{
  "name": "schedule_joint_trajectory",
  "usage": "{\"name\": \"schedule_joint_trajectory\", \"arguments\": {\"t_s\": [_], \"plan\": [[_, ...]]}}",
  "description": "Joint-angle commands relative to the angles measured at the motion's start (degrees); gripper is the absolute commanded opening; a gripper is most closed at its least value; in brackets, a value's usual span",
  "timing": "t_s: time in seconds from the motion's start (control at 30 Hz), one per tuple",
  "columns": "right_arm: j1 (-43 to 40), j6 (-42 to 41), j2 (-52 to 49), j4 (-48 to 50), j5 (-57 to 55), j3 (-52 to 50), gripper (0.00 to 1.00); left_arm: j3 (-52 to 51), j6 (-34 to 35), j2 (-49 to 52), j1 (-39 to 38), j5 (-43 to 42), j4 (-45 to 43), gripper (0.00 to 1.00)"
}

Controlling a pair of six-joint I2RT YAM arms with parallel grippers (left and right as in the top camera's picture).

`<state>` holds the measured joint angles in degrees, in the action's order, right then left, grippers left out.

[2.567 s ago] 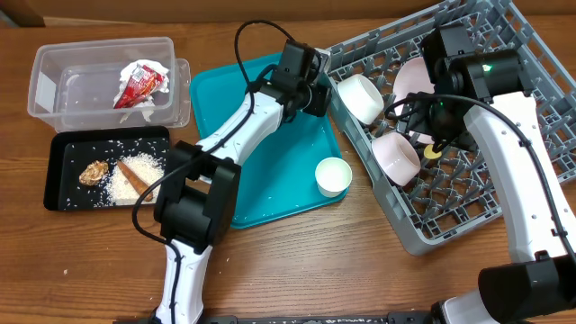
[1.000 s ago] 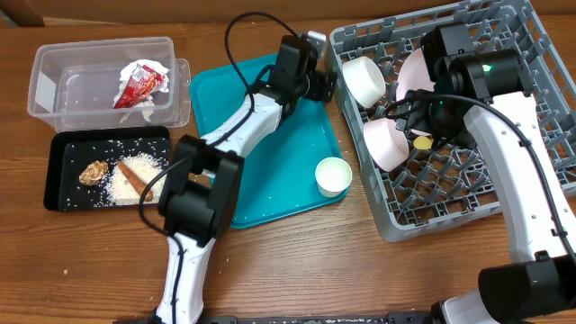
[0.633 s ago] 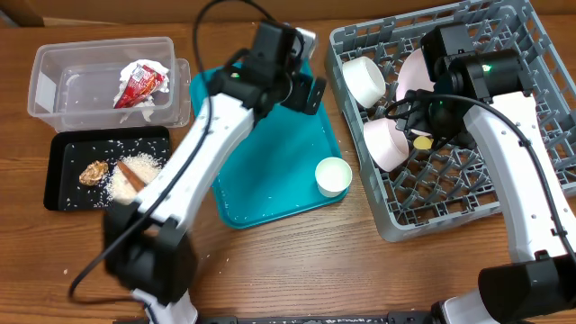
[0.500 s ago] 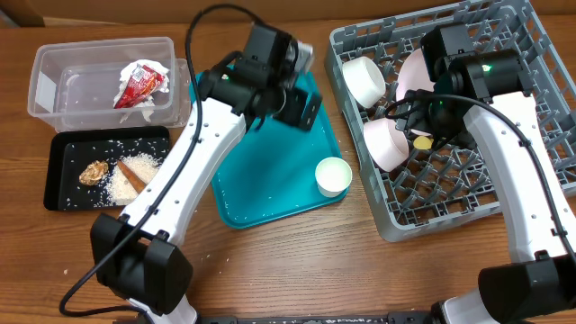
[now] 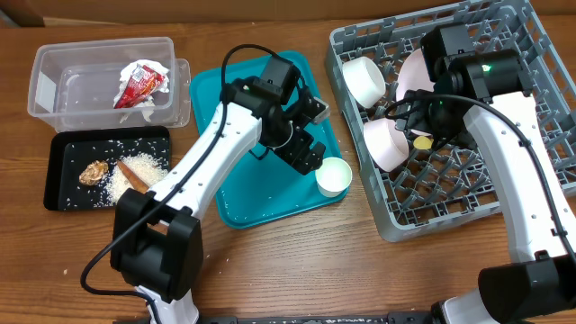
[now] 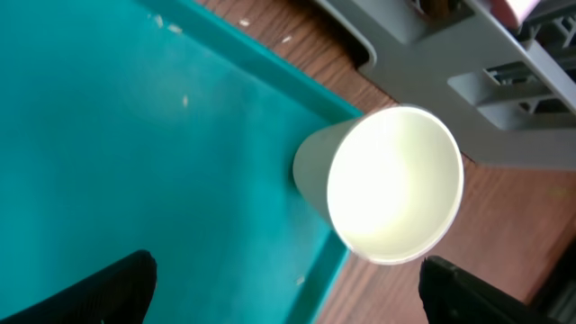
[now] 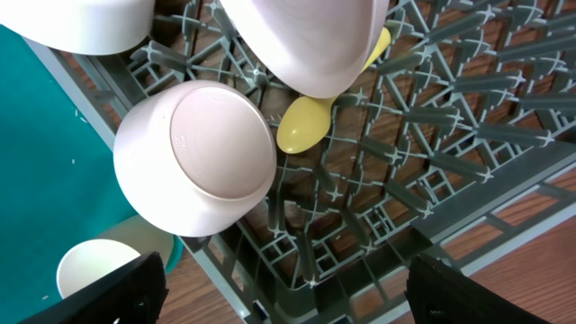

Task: Sort waste into correct bins and load items into the dishwasher
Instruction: 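Grasp the small white cup with the left gripper and lift it, then hand the white cup from the left gripper to the right gripper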

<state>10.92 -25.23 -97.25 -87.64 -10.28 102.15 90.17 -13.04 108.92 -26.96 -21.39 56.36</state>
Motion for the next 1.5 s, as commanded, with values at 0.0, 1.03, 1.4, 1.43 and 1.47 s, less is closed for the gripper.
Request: {"name": "schedule_joint_trajectory", "arguments": {"t_s": [0.0, 1.03, 1.4, 1.43, 1.47], "plan": [[0.0, 0.2, 0.2, 0.1, 0.1, 0.1, 0.88, -3.9, -2.6, 1.6, -1.0, -2.5, -3.5, 0.95], [0.0, 22.8, 0.2, 13.2, 43.4, -0.3, 0.88, 12.0, -5.2, 5.7, 20.3, -47.9, 10.3, 0.04], [3.6, 23.3, 0.1, 41.7, 71.7, -7.8, 0.86, 12.0, -6.7, 5.7, 27.7, -69.2, 12.7, 0.04], [4.6, 23.3, 0.1, 43.3, 71.9, -8.2, 0.86, 12.0, -6.7, 5.7, 27.6, -69.2, 13.1, 0.04], [5.4, 23.4, 0.1, 44.0, 71.8, -8.3, 0.86, 12.0, -6.7, 5.7, 27.5, -69.2, 13.3, 0.04]]}}
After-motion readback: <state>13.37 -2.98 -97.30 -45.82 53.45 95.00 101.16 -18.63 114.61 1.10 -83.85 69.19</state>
